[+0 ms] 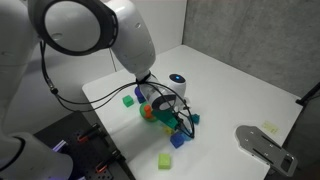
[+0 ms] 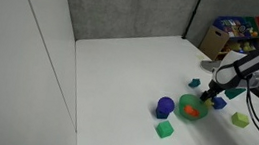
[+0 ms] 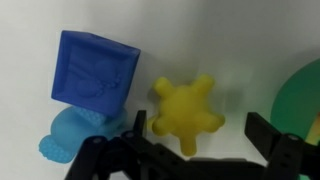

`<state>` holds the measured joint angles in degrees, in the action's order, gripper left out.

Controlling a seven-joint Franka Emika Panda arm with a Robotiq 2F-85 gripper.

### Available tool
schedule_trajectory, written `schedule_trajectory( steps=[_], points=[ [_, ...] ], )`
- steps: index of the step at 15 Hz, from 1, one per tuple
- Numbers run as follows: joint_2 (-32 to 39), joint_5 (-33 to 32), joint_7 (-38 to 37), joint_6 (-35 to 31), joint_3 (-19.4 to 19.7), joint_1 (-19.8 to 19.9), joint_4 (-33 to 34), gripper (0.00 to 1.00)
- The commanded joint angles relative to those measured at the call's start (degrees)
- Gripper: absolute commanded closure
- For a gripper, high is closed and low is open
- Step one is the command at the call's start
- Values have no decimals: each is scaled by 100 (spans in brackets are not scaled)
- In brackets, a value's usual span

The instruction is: Put the orange toy in the green bowl

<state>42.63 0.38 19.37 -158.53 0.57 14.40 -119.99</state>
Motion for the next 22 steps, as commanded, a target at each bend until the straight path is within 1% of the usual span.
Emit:
schedule_trajectory(
  steps=[1, 2, 3, 5, 7, 12, 15, 22],
  points=[
    [33, -162, -70, -25, 16, 2, 51, 27],
    [24, -172, -75, -2, 25, 4, 60, 34],
    [-7, -162, -89, 30, 33, 14, 74, 44],
    [-78, -163, -171, 101, 105, -24, 108, 60],
    [-198, -138, -214, 178, 128, -26, 135, 73],
    [-627, -55, -189, 306, -3, -2, 112, 84],
    [-1011, -7, -170, 355, -137, -40, -1, 85],
    [-1905, 310, 40, 716, -624, -101, -423, 88]
  ],
)
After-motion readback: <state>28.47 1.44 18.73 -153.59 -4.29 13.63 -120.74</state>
